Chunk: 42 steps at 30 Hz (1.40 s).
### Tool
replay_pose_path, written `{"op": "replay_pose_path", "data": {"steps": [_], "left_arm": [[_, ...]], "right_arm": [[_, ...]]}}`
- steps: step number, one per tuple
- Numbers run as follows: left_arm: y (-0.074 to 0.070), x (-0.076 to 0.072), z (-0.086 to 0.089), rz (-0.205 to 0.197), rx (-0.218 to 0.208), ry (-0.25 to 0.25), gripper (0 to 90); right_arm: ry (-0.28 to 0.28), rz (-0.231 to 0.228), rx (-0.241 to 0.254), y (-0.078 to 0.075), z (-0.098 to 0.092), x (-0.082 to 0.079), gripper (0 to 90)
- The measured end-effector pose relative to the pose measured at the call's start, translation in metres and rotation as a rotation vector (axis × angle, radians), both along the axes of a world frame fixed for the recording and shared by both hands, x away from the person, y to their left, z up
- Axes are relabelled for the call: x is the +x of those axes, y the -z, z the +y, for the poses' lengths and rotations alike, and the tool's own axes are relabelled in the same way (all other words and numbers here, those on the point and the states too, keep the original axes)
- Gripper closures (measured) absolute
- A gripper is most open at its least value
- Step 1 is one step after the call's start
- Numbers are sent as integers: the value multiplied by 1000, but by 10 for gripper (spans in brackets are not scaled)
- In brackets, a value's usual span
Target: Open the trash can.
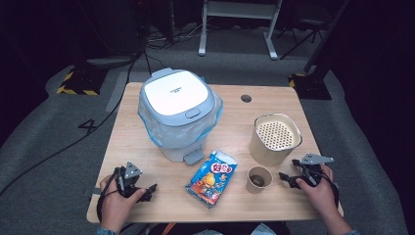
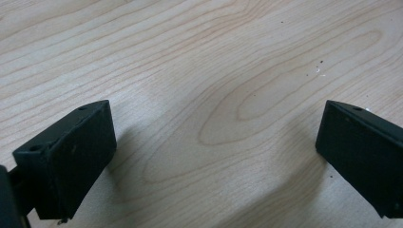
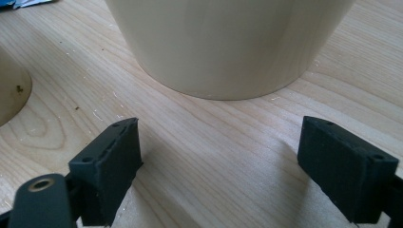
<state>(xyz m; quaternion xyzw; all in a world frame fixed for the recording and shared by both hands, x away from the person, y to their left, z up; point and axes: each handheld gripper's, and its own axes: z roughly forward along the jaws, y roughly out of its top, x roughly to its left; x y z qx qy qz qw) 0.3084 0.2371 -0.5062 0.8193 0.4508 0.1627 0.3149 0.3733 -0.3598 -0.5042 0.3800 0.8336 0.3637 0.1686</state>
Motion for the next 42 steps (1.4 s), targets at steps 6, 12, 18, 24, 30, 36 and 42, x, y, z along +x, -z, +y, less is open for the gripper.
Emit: {"op": "replay_pose_path", "data": {"steps": [6,12,18,24,30,36,42], "left_arm": [[0,0,-2,-2,-6,-21,8],[-13,2,5,3,-4,-16,407],[-27,3,7,-7,-58,31,484],[-47,4,3,-7,-97,93,557],[-71,5,-6,-30,-118,189,592],[-101,13,-11,-77,-173,236,618],[-125,23,-15,-122,-207,301,634]], "right_arm": [[0,-1,1,0,0,0,147],[0,-1,1,0,0,0,147],[0,-1,1,0,0,0,147],[-1,-1,1,0,0,0,147],[0,-1,1,0,0,0,147],[0,-1,2,0,0,0,147],[-1,-2,1,0,0,0,147]]}}
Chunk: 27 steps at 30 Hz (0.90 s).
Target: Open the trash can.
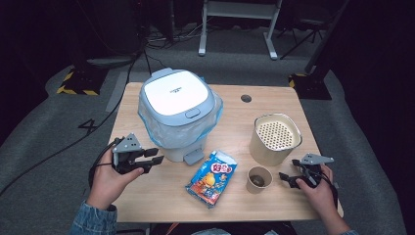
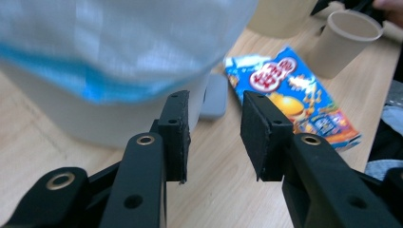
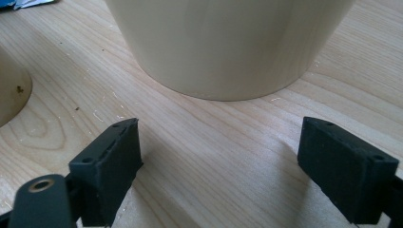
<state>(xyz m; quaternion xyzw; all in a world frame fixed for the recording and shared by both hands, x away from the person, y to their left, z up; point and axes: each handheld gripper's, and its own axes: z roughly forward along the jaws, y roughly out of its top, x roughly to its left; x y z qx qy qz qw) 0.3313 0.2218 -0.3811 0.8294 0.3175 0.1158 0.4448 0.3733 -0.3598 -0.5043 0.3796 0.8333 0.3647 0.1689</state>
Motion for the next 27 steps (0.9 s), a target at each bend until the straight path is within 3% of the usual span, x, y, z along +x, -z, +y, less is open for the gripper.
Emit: {"op": "replay_pose_path", "data": {"steps": [2,9,27], "left_arm": [[-11,4,-3,-11,-20,39,642],[-31,11,-8,-28,-58,92,673],[-96,23,-23,-94,-103,153,698]], "right_arm": [[0,0,1,0,0,0,147],[0,0,1,0,0,0,146],[0,0,1,0,0,0,146]]}}
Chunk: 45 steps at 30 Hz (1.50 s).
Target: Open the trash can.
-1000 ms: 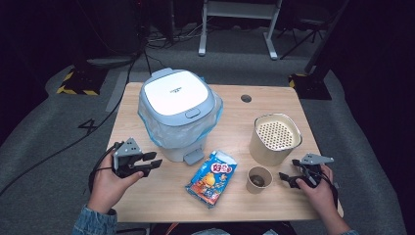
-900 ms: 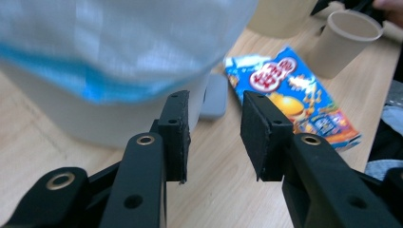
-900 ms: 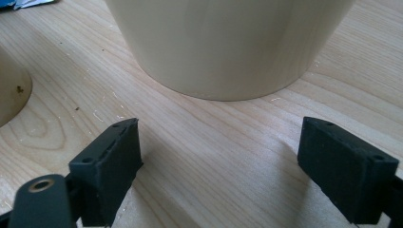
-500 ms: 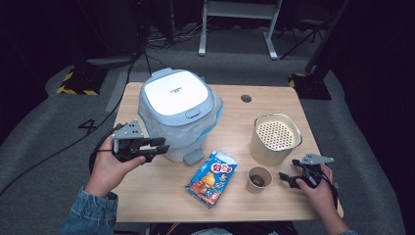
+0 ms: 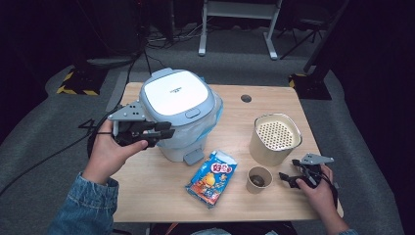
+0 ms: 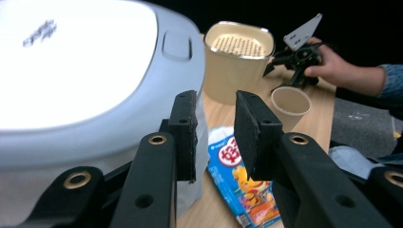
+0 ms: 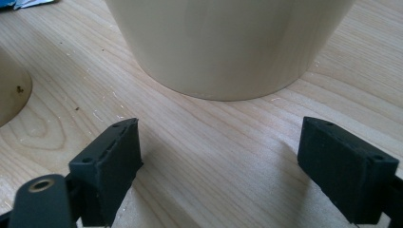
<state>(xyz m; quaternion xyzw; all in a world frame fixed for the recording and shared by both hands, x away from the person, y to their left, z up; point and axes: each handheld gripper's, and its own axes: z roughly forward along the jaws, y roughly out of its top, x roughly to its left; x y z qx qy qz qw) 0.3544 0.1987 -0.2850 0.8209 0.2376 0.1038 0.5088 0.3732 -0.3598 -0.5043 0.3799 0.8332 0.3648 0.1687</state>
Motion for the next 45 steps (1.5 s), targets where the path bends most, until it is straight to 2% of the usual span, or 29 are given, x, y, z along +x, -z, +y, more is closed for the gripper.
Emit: {"op": "replay_pose_path", "data": {"steps": [3,4,11,15,19,21,23,27,31,34,40,45], "left_arm": [[-8,5,-1,-6,-8,3,723],[-13,10,-1,-4,-26,17,729],[-22,28,-4,-10,-61,35,766],[-24,42,-9,1,-33,-1,792],[-22,53,-17,14,-36,-21,812],[-20,57,-25,35,-56,5,827],[-18,58,-29,41,-54,18,837],[-13,60,-40,62,-19,32,852],[-10,62,-48,73,20,25,864],[-8,63,-51,77,12,25,873],[-11,59,-54,48,63,3,896],[-11,56,-57,22,84,-16,899]], "right_arm": [[0,0,-1,0,0,0,147],[0,0,-1,0,0,0,147],[0,0,0,0,0,0,146],[0,0,0,0,0,0,147],[0,0,0,0,0,0,147],[0,0,0,0,0,0,147],[0,0,0,0,0,0,147],[0,0,0,0,0,0,146],[0,0,-1,0,0,0,147],[-1,0,-1,0,0,0,146],[0,0,0,0,0,0,147],[0,0,-1,0,0,0,147]]}}
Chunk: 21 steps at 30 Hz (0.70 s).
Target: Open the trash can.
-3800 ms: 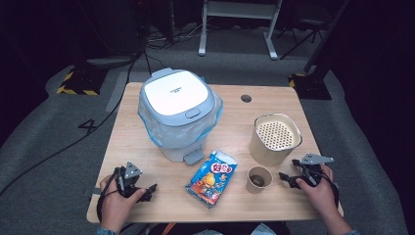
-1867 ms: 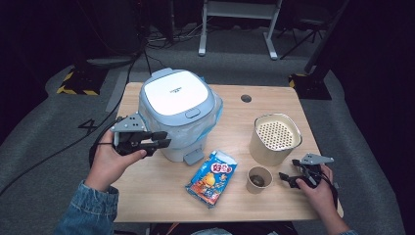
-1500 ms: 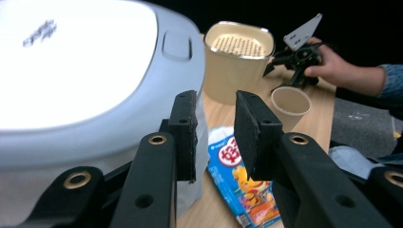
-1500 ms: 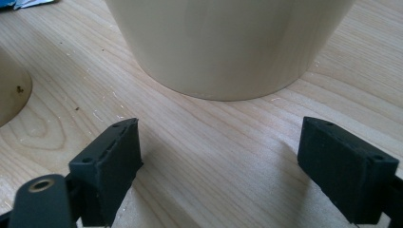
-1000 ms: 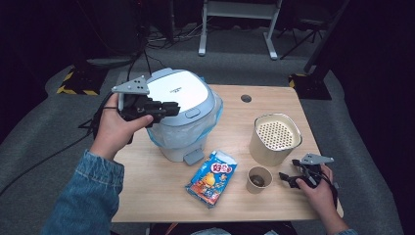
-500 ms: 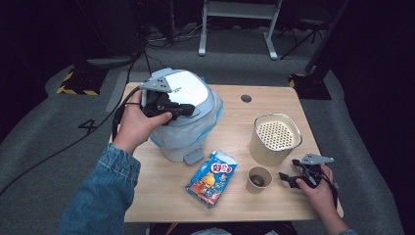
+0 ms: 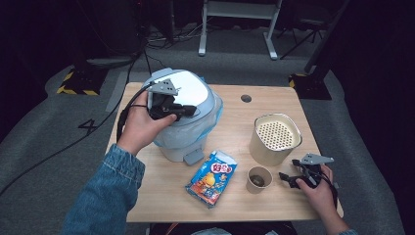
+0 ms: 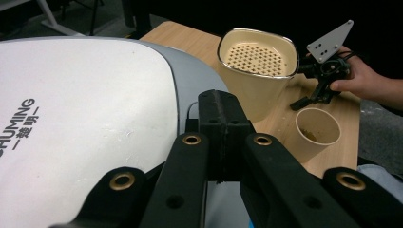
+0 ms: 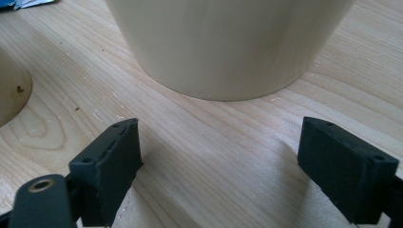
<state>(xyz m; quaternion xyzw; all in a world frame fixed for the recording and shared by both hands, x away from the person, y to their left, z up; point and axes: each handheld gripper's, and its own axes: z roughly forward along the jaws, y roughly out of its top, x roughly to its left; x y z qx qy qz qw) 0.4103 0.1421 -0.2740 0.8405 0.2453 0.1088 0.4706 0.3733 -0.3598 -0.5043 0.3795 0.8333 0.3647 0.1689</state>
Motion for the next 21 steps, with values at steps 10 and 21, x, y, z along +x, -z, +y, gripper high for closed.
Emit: {"op": "replay_pose_path", "data": {"steps": [10,21], "left_arm": [[-1,-4,-4,-9,46,1,900],[-5,-20,1,-37,-50,-47,604]], "right_arm": [[2,-1,-1,0,0,0,149],[3,-1,-1,0,0,-1,151]]}}
